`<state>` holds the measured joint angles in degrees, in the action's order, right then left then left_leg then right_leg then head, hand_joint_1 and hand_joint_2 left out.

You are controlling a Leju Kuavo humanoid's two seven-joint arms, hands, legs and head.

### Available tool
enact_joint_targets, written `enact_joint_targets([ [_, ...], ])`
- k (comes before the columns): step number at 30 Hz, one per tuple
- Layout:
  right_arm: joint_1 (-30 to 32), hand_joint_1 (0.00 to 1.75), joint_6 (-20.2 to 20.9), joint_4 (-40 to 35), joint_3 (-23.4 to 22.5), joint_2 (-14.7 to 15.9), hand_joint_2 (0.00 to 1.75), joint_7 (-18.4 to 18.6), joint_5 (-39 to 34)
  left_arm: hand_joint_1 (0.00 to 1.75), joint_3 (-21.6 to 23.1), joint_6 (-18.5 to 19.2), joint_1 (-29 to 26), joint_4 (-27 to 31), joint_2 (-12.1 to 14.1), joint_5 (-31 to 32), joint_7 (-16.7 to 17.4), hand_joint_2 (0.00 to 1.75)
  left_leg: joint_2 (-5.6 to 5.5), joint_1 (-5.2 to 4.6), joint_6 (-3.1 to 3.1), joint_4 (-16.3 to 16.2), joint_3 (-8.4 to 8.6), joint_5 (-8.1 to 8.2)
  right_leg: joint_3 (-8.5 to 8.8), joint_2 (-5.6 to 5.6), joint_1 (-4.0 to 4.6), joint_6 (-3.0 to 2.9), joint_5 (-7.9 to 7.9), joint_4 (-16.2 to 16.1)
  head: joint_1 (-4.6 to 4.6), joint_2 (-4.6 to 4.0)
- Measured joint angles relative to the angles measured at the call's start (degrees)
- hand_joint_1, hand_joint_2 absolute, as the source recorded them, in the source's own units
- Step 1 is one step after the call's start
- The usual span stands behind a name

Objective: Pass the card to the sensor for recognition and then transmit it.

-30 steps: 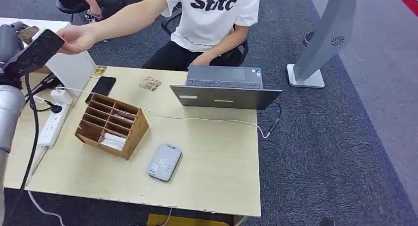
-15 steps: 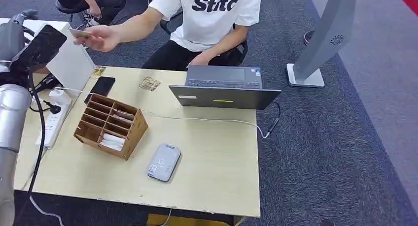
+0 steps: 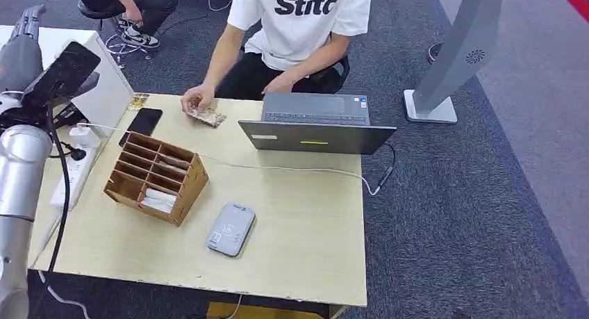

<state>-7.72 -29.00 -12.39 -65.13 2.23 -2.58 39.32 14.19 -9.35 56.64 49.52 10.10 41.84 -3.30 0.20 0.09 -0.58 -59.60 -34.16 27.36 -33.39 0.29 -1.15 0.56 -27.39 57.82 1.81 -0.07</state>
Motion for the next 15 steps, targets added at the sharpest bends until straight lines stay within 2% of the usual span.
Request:
enact_joint_targets([
  [2,0.01,0.0,-0.04,0.0,-0.15,-0.02,1.75,0.0,-0.04,0.0,-0.07,-0.15,-0.89,1.09,0.02,-0.59,-0.2,1.75,0.0,0.0,0.0,0.0,-0.01,0.0,0.0,0.0,0.0,0.0,0.0,0.0,0.0,0.0],
  [6,0.09,0.0,-0.09,0.0,-0.68,-0.09,1.75,-0.13,-0.83,0.0,-0.96,-1.0,-5.46,5.8,0.7,-2.97,-2.79,1.75,0.03,-0.02,-0.02,0.03,0.01,0.02,0.02,0.02,-0.01,0.0,-0.01,0.0,0.07,0.0],
  [8,0.2,0.0,-0.37,0.0,-1.42,-0.33,1.75,-0.04,-1.62,0.0,-1.79,-1.93,-11.35,10.88,1.55,-5.12,-5.21,1.75,0.18,-0.04,0.0,0.07,0.13,0.1,0.08,0.16,-0.05,-0.01,-0.04,0.0,0.09,0.0],
  [10,0.67,0.0,-0.96,0.0,-1.92,-0.61,1.75,0.46,-2.16,0.0,-3.4,-3.64,-19.44,16.84,2.76,-6.93,-7.69,1.75,0.26,-0.04,0.05,0.09,0.18,0.23,0.13,0.26,-0.05,-0.06,-0.11,0.01,0.0,0.0],
  [13,1.25,0.0,-1.4,0.0,-2.86,-1.0,1.75,0.66,-2.75,0.0,-7.26,-7.93,-32.05,24.91,3.67,-8.02,-11.95,1.75,0.43,-0.03,0.05,0.12,0.29,0.36,0.09,0.42,-0.04,-0.13,-0.25,0.01,-0.06,0.0],
  [15,1.68,0.0,-1.51,0.0,-3.15,-1.25,1.75,0.68,-2.78,0.0,-9.86,-8.7,-38.52,28.73,3.74,-8.26,-13.9,1.75,0.34,0.0,0.0,0.11,0.22,0.41,0.07,0.32,-0.01,-0.06,-0.38,-0.01,-0.02,0.0],
])
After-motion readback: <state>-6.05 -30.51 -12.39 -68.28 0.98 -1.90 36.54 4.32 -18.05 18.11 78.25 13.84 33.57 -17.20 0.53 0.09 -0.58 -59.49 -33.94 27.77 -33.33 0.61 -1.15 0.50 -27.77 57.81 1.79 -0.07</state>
